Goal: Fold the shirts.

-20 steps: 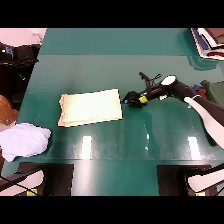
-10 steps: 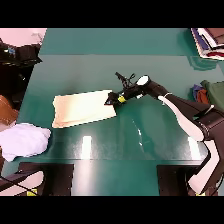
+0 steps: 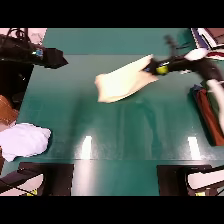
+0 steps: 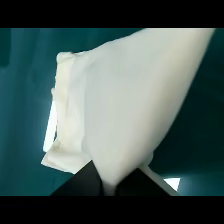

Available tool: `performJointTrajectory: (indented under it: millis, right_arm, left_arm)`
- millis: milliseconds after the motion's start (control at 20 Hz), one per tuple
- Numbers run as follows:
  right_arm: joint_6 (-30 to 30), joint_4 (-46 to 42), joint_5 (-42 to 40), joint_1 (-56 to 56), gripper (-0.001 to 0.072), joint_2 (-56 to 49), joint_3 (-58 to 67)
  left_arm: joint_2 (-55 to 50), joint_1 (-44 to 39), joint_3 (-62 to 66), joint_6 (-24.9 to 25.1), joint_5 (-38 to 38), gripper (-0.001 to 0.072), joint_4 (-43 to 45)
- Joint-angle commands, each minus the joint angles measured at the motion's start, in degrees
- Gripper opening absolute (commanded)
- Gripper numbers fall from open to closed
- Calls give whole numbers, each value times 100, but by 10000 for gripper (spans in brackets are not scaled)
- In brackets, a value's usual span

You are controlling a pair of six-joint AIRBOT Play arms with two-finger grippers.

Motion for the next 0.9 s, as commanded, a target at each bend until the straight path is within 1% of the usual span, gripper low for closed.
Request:
performJointTrajectory:
  millis: [0, 150, 200, 350, 500, 600, 850]
  right_arm:
    - [216, -726, 179, -1650, 16, 667, 11]
    - [186, -715, 223, -2850, 17, 807, 11]
    - [68, -640, 212, -3211, 16, 807, 11]
    - [2, -629, 79, -3860, 16, 809, 11]
    - [0, -627, 17, -4118, 16, 791, 164]
    - [-4, -627, 160, -4131, 16, 793, 581]
    - [4, -647, 962, -4181, 16, 870, 1875]
  left_arm:
    - [-2, -413, 0, -35, 284, 21, -15]
    - [-2, -627, 0, -50, 468, 22, -20]
    - [-2, -695, 0, -50, 501, 21, -17]
    - [-4, -824, 0, -50, 623, 21, -24]
    - [-4, -822, 0, -57, 739, 21, -37]
    - [-9, -822, 0, -57, 782, 22, -37]
    - [-9, -822, 0, -46, 778, 22, -33]
